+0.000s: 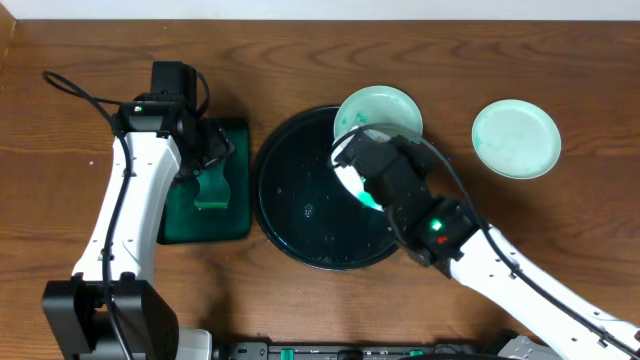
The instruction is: Clean dirty plates on tray and stack at the side
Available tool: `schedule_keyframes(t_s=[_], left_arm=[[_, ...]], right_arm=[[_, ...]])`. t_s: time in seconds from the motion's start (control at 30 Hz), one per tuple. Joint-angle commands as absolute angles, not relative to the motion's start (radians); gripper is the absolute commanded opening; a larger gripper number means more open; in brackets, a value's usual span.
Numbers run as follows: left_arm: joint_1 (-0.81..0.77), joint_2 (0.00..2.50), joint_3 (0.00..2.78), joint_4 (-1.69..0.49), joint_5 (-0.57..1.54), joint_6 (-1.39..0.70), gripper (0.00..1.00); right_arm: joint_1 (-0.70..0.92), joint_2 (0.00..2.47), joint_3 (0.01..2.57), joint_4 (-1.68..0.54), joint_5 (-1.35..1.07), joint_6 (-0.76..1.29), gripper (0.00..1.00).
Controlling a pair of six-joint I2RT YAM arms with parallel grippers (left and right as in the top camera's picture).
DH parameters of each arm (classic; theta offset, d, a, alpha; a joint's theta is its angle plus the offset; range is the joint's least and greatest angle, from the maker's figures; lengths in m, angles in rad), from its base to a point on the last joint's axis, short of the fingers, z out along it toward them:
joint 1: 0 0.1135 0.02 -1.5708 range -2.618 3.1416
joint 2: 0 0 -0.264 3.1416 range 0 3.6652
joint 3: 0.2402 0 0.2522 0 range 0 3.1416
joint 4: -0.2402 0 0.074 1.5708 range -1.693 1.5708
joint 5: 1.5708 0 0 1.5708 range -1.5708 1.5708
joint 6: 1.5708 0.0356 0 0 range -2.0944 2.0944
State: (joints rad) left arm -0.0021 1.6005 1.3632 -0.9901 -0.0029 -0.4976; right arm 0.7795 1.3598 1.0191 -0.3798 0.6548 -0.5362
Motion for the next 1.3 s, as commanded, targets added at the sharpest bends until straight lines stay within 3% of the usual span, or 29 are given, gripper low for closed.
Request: schedule_keyframes(t_s=[0.0, 0.67, 1.27], left_arm=[[-0.002, 1.594, 1.356, -0.994, -0.004, -0.504, 0.84], [-0.002, 1.594, 1.356, -0.994, -0.004, -0.503, 0.84], [-0.002, 1.594, 1.356, -0.994, -0.004, -0.503, 0.84]], right_arm=[[0.828, 1.341, 1.018, -0.373, 0.871, -0.712, 0.01], [1.003, 1.341, 1.018, -0.117, 1.242, -1.096, 0.01], [1.050, 1.380, 1.018, -0.010, 1.332, -0.991, 0.01]])
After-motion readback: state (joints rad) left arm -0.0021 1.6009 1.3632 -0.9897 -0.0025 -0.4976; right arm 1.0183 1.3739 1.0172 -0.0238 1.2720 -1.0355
